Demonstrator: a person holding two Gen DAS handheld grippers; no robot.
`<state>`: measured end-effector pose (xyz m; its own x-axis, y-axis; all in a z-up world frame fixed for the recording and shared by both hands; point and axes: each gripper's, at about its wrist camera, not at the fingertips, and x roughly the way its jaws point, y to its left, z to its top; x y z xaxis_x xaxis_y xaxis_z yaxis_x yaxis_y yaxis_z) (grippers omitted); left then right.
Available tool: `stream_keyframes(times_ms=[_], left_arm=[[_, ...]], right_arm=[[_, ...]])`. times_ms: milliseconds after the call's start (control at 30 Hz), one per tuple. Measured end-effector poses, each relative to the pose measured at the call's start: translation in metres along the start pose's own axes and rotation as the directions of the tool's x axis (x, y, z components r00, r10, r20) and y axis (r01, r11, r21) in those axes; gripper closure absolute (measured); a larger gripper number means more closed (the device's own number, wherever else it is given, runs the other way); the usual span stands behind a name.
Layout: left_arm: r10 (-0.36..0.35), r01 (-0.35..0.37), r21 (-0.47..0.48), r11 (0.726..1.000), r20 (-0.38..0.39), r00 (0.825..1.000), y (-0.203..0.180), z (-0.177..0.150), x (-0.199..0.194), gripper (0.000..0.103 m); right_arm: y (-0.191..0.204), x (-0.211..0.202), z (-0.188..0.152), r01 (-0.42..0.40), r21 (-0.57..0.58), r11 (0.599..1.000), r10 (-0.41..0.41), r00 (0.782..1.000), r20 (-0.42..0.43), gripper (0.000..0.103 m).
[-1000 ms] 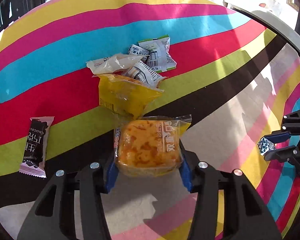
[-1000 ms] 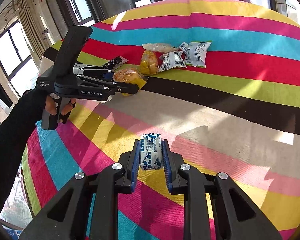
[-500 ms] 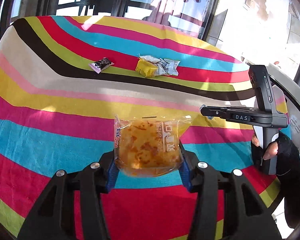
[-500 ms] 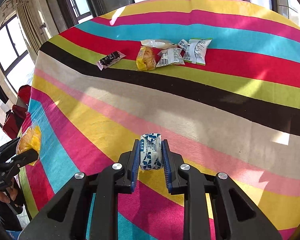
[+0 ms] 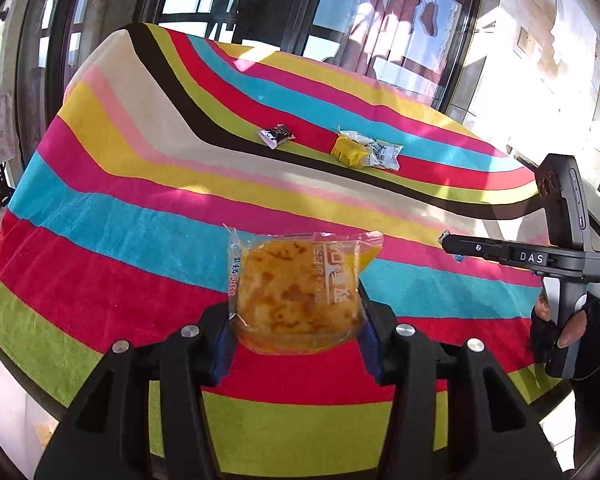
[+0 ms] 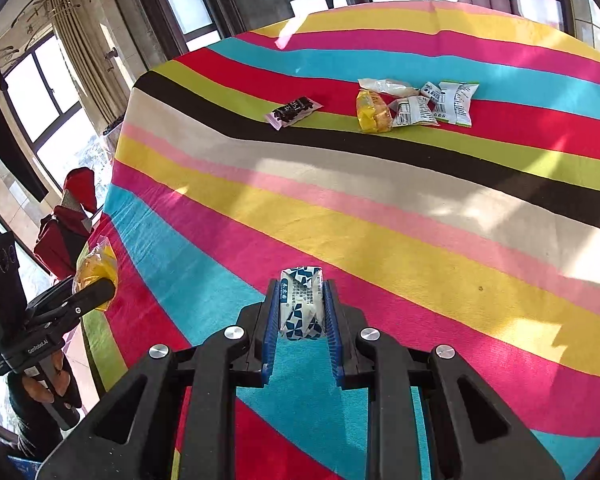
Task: Organize snacks
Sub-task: 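Carry both items to the white box and open both tools to drop them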
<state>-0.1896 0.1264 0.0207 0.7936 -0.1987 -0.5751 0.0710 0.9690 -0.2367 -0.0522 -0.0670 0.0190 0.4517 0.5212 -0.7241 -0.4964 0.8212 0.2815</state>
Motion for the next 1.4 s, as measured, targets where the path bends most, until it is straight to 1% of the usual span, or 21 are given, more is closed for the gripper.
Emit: stream_keyframes(times_ms=[267,500,567,667,800,900,1067,1133,1200,1267,1300,1333,1367,1400], left_arm=[[0.062,-0.059,-0.057,0.997,0.045,0.997,0.039,-0.022,-0.045,0.053],[0.13,-0.117,-0.14,0.983,0.095,0.987,0.074,-0.039,-0.083,0.053],[0.152,-0.131,-0.167,0.977,0.118,0.981,0.086,-0.045,-0.098,0.053],[0.209,-0.181,-0.211,0.961,0.117,0.971,0.103,-0.057,-0.116,0.053],[0.258,-0.226,-0.283,0.932,0.082,0.963,0.125,-0.082,-0.133,0.053],[0.302,-0.273,-0.32,0.907,0.043,0.952,0.139,-0.1,-0.141,0.053],[0.368,-0.351,-0.357,0.866,-0.021,0.929,0.159,-0.123,-0.147,0.052],[0.385,-0.373,-0.372,0.85,-0.044,0.922,0.169,-0.129,-0.149,0.052],[0.409,-0.403,-0.384,0.831,-0.069,0.91,0.178,-0.135,-0.151,0.052],[0.435,-0.437,-0.393,0.809,-0.099,0.895,0.186,-0.14,-0.152,0.052],[0.444,-0.451,-0.398,0.799,-0.116,0.889,0.189,-0.143,-0.151,0.052],[0.457,-0.472,-0.404,0.783,-0.141,0.878,0.194,-0.146,-0.15,0.051],[0.482,-0.509,-0.408,0.758,-0.174,0.859,0.198,-0.149,-0.149,0.05],[0.53,-0.569,-0.406,0.715,-0.217,0.82,0.202,-0.15,-0.146,0.039]], right_arm=[[0.072,0.016,-0.008,-0.086,-0.088,0.992,0.083,0.996,-0.032,0.081],[0.129,0.034,-0.014,-0.152,-0.18,0.972,0.138,0.987,-0.088,0.081],[0.148,0.036,-0.016,-0.179,-0.214,0.96,0.16,0.982,-0.1,0.081],[0.178,0.04,-0.019,-0.221,-0.271,0.937,0.194,0.973,-0.124,0.081],[0.221,0.047,-0.029,-0.288,-0.348,0.892,0.241,0.955,-0.173,0.081],[0.251,0.053,-0.04,-0.332,-0.398,0.855,0.266,0.94,-0.212,0.081],[0.293,0.063,-0.062,-0.381,-0.485,0.787,0.275,0.921,-0.277,0.08],[0.305,0.068,-0.071,-0.397,-0.506,0.765,0.273,0.913,-0.303,0.08],[0.316,0.074,-0.08,-0.417,-0.519,0.746,0.272,0.902,-0.334,0.08],[0.327,0.08,-0.088,-0.448,-0.526,0.723,0.282,0.886,-0.367,0.08],[0.331,0.082,-0.091,-0.473,-0.522,0.709,0.299,0.873,-0.386,0.08],[0.334,0.082,-0.094,-0.506,-0.514,0.692,0.324,0.855,-0.405,0.078],[0.336,0.082,-0.097,-0.521,-0.512,0.684,0.336,0.847,-0.413,0.077],[0.338,0.08,-0.097,-0.522,-0.513,0.681,0.342,0.847,-0.408,0.07]])
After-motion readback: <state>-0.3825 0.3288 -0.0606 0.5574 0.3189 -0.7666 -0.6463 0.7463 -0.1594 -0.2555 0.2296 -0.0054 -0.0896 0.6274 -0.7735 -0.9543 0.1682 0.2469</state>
